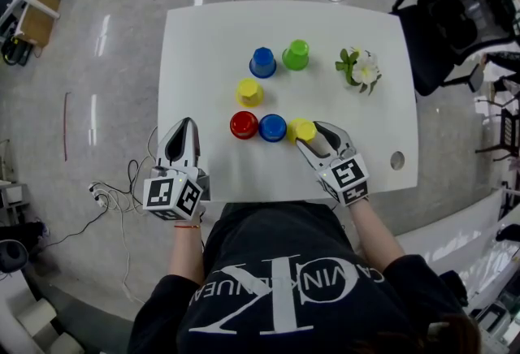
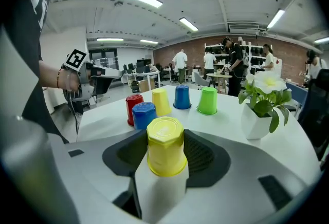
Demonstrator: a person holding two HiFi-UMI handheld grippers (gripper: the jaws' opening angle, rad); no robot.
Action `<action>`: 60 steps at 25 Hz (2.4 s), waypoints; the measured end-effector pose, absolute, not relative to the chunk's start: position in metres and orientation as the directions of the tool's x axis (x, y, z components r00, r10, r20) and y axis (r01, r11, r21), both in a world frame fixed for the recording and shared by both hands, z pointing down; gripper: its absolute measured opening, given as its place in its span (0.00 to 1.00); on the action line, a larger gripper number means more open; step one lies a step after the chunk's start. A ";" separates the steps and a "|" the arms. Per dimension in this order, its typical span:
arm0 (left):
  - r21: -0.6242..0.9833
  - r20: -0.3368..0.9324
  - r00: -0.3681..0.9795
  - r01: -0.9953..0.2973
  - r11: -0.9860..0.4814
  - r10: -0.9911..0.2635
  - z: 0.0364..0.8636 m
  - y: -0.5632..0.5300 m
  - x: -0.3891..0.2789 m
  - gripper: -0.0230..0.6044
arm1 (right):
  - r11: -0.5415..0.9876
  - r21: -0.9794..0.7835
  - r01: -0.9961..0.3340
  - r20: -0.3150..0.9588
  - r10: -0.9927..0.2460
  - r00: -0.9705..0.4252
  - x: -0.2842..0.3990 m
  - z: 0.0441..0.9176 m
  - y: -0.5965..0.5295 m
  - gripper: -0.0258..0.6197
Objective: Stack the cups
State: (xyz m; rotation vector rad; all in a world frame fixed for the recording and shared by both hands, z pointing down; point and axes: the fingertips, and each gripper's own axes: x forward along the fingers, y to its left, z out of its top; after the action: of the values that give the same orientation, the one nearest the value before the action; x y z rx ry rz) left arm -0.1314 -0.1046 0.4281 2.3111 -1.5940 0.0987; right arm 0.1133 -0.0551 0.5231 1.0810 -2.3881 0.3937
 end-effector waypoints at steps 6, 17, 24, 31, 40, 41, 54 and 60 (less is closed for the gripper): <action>0.232 0.243 0.370 -0.920 -0.317 -0.897 0.429 -0.105 -0.131 0.04 | 0.642 -0.059 -0.764 0.532 -0.628 -0.568 0.114 0.524 -0.059 0.40; 0.239 0.241 0.355 -0.924 -0.299 -0.903 0.429 -0.106 -0.136 0.04 | 0.754 -0.128 -0.645 0.410 -0.552 -0.726 0.104 0.458 -0.067 0.57; 0.238 0.244 0.332 -0.931 -0.276 -0.911 0.430 -0.098 -0.147 0.04 | 0.861 -0.089 -0.501 0.452 -0.413 -0.791 0.075 0.445 -0.112 0.51; 0.244 0.256 0.272 -0.947 -0.210 -0.928 0.435 -0.083 -0.167 0.04 | 0.920 -0.061 -0.388 0.595 -0.279 -0.754 0.033 0.475 -0.140 0.49; 0.251 0.274 0.200 -0.959 -0.131 -0.941 0.442 -0.062 -0.191 0.04 | 0.953 -0.089 -0.290 0.725 -0.137 -0.675 -0.003 0.515 -0.159 0.50; 0.252 0.276 0.193 -0.960 -0.123 -0.942 0.442 -0.060 -0.192 0.04 | 0.955 -0.086 -0.283 0.733 -0.132 -0.667 -0.005 0.518 -0.161 0.50; 0.269 0.247 0.214 -0.952 -0.146 -0.945 0.441 -0.065 -0.184 0.04 | 0.935 -0.063 -0.348 0.637 -0.231 -0.735 0.021 0.451 -0.144 0.37; 0.272 0.222 0.279 -0.938 -0.215 -0.934 0.435 -0.080 -0.170 0.04 | 0.930 -0.099 -0.353 0.626 -0.218 -0.749 0.025 0.436 -0.104 0.37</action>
State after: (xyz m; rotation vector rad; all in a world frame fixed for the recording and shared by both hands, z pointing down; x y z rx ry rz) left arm -0.1695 -0.0796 0.4352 2.2041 -1.6984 0.0146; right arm 0.0245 -0.1042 0.4360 0.4039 -2.4428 0.2784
